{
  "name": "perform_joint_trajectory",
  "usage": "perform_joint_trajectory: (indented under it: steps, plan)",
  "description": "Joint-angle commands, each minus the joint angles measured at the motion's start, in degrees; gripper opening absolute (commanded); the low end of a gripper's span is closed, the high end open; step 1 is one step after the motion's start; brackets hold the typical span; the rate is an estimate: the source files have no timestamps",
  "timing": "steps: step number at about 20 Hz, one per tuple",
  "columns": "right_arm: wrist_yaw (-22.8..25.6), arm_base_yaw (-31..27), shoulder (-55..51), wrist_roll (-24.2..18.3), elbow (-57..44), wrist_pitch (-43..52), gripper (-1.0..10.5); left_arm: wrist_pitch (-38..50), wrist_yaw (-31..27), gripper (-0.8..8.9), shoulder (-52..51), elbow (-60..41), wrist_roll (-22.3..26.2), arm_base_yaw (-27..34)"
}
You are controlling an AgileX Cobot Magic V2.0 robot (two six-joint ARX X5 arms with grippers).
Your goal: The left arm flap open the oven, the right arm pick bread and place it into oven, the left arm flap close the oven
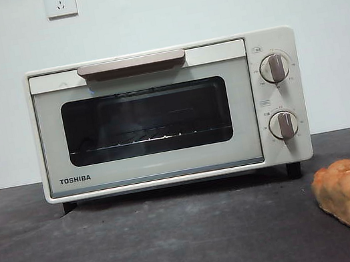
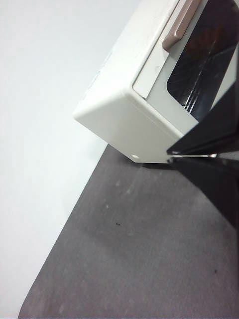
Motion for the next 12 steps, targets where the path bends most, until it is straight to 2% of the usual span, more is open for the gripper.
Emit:
perform_joint_trajectory:
  steps: [1,6,12]
  plan:
    - [0.0,0.0,2.6,-3.3,4.9,-2.3,0.1,-2.6,1.9,0.12,3.2,5.1,4.4,0.1]
    - [-2.4,0.0,9.8,-9.1,14.5,-10.6,0.1,-9.5,7.5,0.12,10.8,13.9,12.2,0.1]
    - [-8.1,0.0,21.3,-15.9,26.9,-24.1,0.1,-18.5,15.0,0.11,20.4,23.0,20.5,0.0]
